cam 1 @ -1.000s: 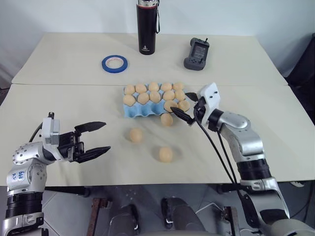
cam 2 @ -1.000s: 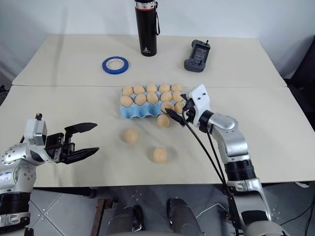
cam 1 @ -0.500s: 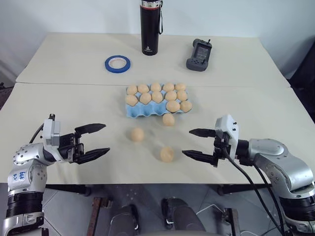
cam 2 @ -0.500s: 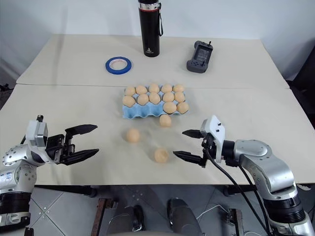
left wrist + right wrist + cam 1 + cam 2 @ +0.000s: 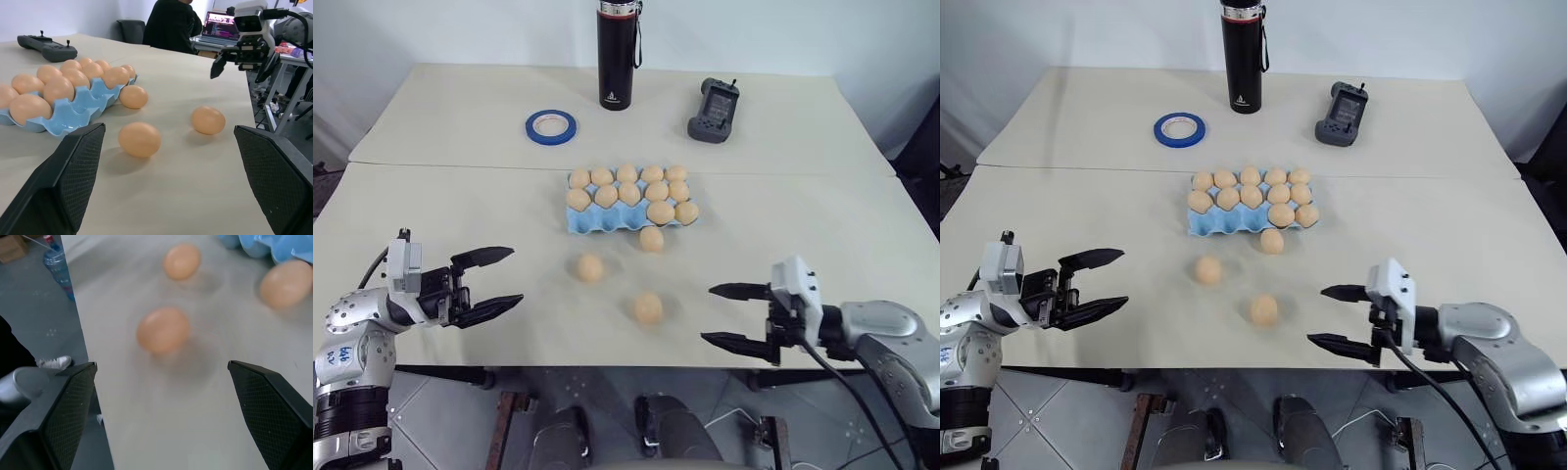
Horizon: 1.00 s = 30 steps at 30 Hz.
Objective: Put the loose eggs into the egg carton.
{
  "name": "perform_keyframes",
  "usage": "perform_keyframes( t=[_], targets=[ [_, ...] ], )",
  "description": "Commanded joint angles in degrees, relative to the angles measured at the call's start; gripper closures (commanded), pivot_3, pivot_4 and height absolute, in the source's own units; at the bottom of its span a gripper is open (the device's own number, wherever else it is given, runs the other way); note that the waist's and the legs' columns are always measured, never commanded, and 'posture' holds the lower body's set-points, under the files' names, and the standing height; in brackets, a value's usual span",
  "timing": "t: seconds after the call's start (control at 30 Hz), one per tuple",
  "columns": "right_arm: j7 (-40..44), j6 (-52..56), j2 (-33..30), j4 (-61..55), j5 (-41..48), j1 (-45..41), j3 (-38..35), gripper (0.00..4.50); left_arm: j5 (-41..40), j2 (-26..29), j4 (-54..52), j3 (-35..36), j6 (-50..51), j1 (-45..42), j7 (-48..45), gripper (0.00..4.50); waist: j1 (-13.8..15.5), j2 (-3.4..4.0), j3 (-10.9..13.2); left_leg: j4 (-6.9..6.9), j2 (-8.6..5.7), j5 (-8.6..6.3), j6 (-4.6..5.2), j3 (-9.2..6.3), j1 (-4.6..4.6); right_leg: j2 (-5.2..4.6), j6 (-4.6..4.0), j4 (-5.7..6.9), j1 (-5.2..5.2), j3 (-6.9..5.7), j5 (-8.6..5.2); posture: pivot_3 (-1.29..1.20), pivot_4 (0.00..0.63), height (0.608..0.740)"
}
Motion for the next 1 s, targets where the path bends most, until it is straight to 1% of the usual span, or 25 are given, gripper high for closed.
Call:
perform_keyframes(
  t=[0.03,0.13,0.23,0.33,0.4,0.53,0.7,0.87,0.97,1.0],
  targets=[
    [1.09,-1.76,-1.42,-1.1,0.78,1.27,-3.12,0.01,-0.36,1.15,-0.81,1.21,0.01,0.14,0.15,0.0,-0.22,-0.01,0.0,0.01,0.0,0.0,0.0,0.0,0.0,0.0,0.0,0.01,0.01,0.0,0.0,0.0,0.15,0.74],
    [-0.04,-2.49,-0.59,-0.85,0.08,0.75,-2.41,0.01,-0.24,1.07,-0.51,0.95,-0.07,-0.27,0.23,0.0,-0.22,0.0,0.0,0.02,0.0,0.0,0.01,0.0,0.06,0.0,-0.01,0.04,0.05,0.0,0.01,0.0,0.15,0.74],
    [-2.56,-3.4,2.09,0.1,-1.44,-2.28,0.98,0.01,-0.1,0.92,-0.09,0.61,-0.12,-1.07,0.4,0.0,-0.24,-0.03,-0.01,0.03,0.0,0.01,0.01,-0.01,0.06,0.01,-0.01,0.06,0.05,0.0,0.01,0.0,0.15,0.74],
    [-5.84,-3.99,6.58,2.39,-5.06,-8.02,7.45,0.01,0.08,0.76,0.3,0.28,-0.31,-1.66,0.37,0.0,-0.33,-0.02,-0.02,0.04,0.0,0.01,-0.01,-0.01,0.07,0.0,-0.01,0.08,0.04,0.0,0.01,0.0,0.15,0.74],
    [-6.66,-3.74,8.53,3.13,-6.12,-10.45,10.19,0.01,0.14,0.65,0.33,0.2,-0.38,-1.88,0.47,0.0,-0.23,-0.01,-0.01,0.04,0.0,0.03,-0.03,0.0,0.06,0.01,-0.02,0.1,0.01,0.0,0.01,0.0,0.15,0.74],
    [-6.48,-4.17,10.54,4.86,-8.62,-14.05,15.35,0.01,0.19,0.46,0.26,0.07,-0.41,-1.96,0.72,0.0,-0.12,-0.01,-0.01,0.03,0.01,0.05,-0.14,0.0,0.0,0.0,-0.04,0.06,-0.03,-0.01,-0.01,0.0,0.15,0.74],
    [-5.28,-5.8,12.65,11.57,-15.6,-20.8,24.05,0.01,-0.02,0.41,-0.95,0.78,-0.73,-0.24,1.33,0.0,-0.34,-0.02,-0.01,0.12,0.0,0.04,-0.15,0.08,-0.03,-0.01,-0.01,0.05,-0.03,0.03,-0.02,0.0,0.15,0.74],
    [-4.52,-6.58,14.51,15.4,-17.87,-24.1,26.93,0.01,-0.15,0.34,-1.59,1.12,-0.95,0.69,1.86,0.0,-0.17,-0.02,-0.01,0.09,0.02,0.04,-0.16,0.05,-0.03,0.0,-0.04,0.07,-0.07,0.0,-0.03,0.0,0.15,0.74],
    [-4.0,-7.98,15.68,16.91,-18.68,-25.39,27.45,0.01,-0.25,0.18,-2.09,1.3,-0.96,1.04,2.43,0.0,-0.21,-0.02,-0.01,0.12,0.01,0.04,-0.15,0.06,-0.03,-0.02,-0.04,0.08,-0.05,0.0,-0.03,0.0,0.15,0.74],
    [-3.87,-7.63,15.8,16.71,-18.38,-25.46,27.11,0.19,-0.27,0.16,-2.19,1.38,-1.02,1.16,2.56,0.0,-0.2,-0.02,-0.01,0.12,0.01,0.04,-0.15,0.06,-0.03,-0.02,-0.04,0.09,-0.05,0.0,-0.03,0.0,0.15,0.74]
  ],
)
